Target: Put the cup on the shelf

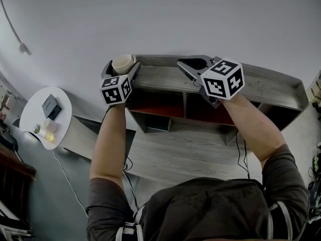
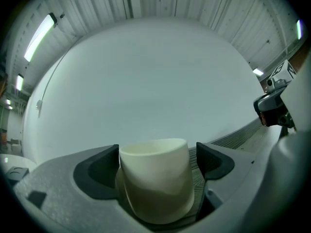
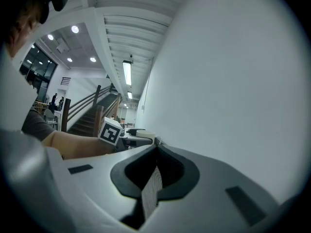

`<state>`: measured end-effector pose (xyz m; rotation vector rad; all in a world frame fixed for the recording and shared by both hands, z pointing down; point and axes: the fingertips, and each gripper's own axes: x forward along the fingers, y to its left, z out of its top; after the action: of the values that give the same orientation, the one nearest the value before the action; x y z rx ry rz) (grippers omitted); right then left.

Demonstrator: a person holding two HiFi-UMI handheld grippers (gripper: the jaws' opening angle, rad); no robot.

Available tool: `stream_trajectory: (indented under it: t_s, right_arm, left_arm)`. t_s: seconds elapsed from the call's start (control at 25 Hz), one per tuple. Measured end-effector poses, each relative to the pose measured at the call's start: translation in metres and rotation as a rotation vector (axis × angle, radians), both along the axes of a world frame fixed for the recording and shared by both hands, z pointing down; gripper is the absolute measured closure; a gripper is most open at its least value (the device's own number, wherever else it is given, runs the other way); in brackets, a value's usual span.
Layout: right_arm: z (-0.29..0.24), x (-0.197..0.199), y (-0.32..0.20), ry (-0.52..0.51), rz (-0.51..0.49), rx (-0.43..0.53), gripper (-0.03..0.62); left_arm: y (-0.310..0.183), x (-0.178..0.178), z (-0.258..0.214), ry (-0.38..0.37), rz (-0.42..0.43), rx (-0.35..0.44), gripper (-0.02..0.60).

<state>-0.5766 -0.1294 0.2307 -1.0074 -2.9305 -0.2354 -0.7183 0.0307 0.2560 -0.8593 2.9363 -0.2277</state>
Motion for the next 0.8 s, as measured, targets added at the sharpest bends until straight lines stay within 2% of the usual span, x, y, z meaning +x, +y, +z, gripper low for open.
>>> stream_trajectory:
  t_s: [0.24, 0.4, 0.8]
  right_arm:
    - [-0.003, -0.001, 0.001, -0.014, -0.003, 0.000, 0.603]
    - [-0.007, -0.001, 0.006, -0.022, -0.020, -0.003, 0.603]
    - [-0.011, -0.001, 0.022, -0.029, -0.045, 0.001, 0.603]
  left_arm:
    - [0.004, 0.018, -0.029, -0.075, 0.049, 0.042, 0.126]
    - [0.015, 0.039, -0.047, -0.127, 0.080, 0.040, 0.127]
    - [0.060, 0.078, -0.049, -0.112, 0.083, 0.061, 0.137]
